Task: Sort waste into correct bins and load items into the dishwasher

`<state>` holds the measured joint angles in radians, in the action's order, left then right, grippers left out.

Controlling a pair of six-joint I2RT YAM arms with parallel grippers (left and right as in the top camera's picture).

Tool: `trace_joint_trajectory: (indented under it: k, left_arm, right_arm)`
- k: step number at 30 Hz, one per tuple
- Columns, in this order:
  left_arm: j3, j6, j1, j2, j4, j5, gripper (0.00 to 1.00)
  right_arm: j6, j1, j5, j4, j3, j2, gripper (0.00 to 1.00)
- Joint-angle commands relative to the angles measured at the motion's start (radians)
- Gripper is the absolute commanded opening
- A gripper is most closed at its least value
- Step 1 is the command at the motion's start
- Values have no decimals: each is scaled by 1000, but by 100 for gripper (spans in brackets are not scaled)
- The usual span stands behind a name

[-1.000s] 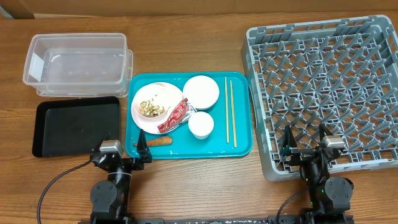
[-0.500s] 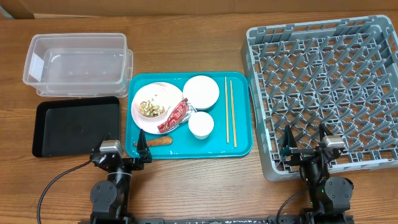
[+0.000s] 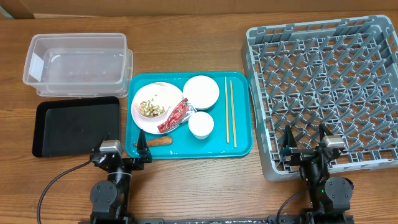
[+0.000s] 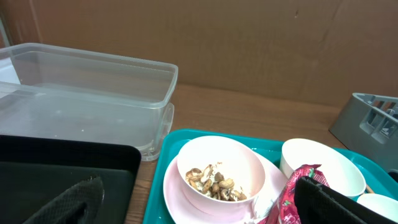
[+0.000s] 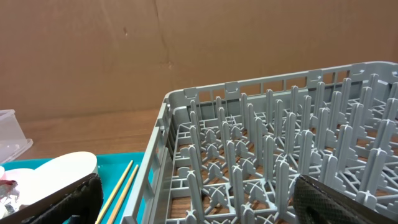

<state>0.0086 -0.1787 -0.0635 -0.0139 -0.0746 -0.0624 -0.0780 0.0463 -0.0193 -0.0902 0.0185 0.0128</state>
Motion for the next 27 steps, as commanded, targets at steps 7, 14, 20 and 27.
trace_joint_trajectory:
  k: [7,14,20,27]
  left_arm:
    - [-4,22,6,8,3,8,100]
    - [-4,22,6,8,3,8,100]
    - [-4,22,6,8,3,9,100]
    - [-4,22,6,8,0,10,100]
  right_arm:
    - [-3,1,3,6,-11,-9,100]
    - [-3,1,3,6,-11,-9,100]
    - [-3,1,3,9,-11,-9,100]
    - [-4,1,-3,10,-11,-9,100]
